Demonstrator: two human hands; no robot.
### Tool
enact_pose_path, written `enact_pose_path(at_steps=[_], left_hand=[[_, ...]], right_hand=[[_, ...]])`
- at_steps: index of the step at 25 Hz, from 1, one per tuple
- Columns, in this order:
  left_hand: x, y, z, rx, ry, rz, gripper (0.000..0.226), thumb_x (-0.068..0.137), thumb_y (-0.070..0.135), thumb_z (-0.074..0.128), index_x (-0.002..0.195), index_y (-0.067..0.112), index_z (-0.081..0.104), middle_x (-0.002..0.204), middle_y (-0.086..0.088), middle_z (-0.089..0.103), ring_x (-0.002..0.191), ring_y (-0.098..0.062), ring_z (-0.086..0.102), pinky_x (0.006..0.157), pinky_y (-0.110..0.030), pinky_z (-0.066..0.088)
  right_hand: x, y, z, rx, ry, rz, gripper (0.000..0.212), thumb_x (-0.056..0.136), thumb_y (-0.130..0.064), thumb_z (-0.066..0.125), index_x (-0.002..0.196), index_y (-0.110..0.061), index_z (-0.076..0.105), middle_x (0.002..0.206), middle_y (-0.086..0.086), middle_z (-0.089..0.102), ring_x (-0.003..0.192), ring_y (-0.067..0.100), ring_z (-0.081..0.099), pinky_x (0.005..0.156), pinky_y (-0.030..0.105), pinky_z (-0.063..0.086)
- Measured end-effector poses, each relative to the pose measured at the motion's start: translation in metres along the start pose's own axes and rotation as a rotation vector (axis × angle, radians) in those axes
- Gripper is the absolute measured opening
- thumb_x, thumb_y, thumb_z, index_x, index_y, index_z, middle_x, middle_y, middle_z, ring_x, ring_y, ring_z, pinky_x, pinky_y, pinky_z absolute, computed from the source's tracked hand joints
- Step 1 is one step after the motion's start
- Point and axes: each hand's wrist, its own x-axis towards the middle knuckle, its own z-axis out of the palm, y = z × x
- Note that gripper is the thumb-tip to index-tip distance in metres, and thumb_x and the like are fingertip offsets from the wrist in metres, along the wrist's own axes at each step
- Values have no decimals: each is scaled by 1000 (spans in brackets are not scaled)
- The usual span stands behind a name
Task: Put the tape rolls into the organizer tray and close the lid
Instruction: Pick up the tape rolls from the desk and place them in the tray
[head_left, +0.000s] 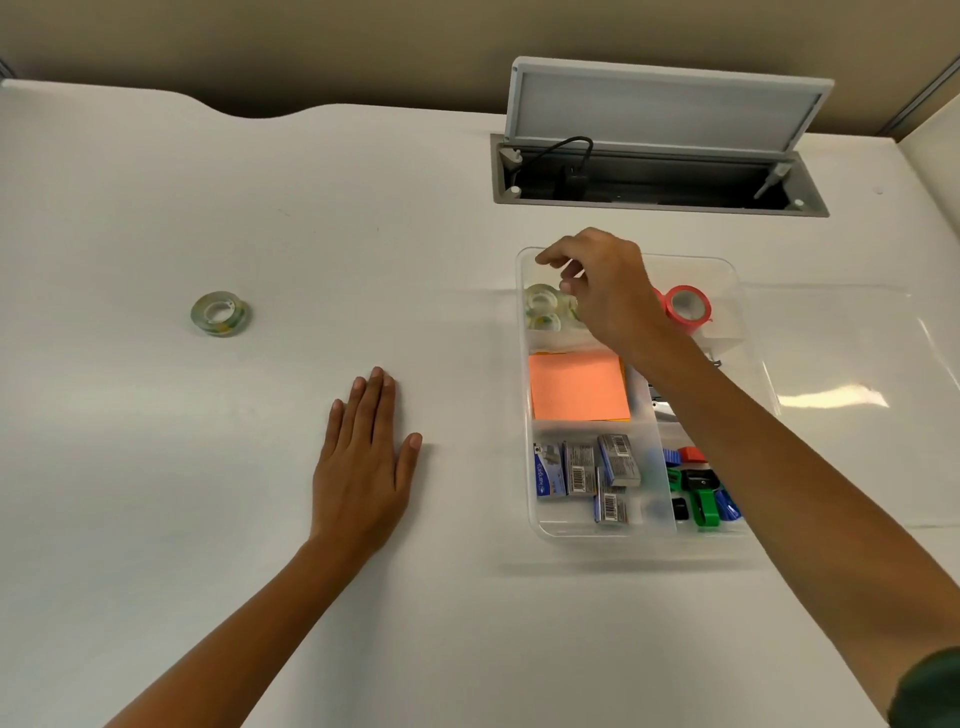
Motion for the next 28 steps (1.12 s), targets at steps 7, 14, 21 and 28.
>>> enact_pose_path(at_steps=[7, 14, 21, 28], left_hand=[[-6, -29, -29, -84, 121, -31, 58, 91, 17, 27, 149, 9, 24, 157, -6, 25, 147, -18, 13, 121, -34, 4], [-27, -112, -52, 0, 170, -276, 59, 90, 19, 31, 148, 6, 26, 157, -14, 23, 146, -28, 17, 120, -42, 10], [-37, -131, -52, 51, 120, -281, 60, 95, 32, 26, 151, 13, 18, 160, -8, 15, 148, -23, 11, 120, -40, 9], [-36, -136, -51, 27, 103, -286, 64, 94, 39, 24, 152, 17, 11, 161, -4, 7, 149, -20, 3, 121, -38, 4]], right_hand=[[-27, -82, 17, 160, 162, -135, 29, 79, -1, 69, 106, -12, 67, 100, 8, 65, 78, 13, 60, 72, 23, 52], [-29, -169, 82, 193, 53, -281, 30, 83, -7, 64, 112, -12, 63, 103, 5, 61, 90, 20, 61, 70, 36, 56], [19, -225, 145, 157, -204, -348, 60, 78, -6, 71, 133, -15, 50, 125, 7, 55, 112, 26, 54, 87, 42, 53], [59, -256, 190, -127, -578, -411, 70, 85, 4, 54, 145, -23, 30, 154, 12, 25, 116, 26, 45, 97, 44, 45]])
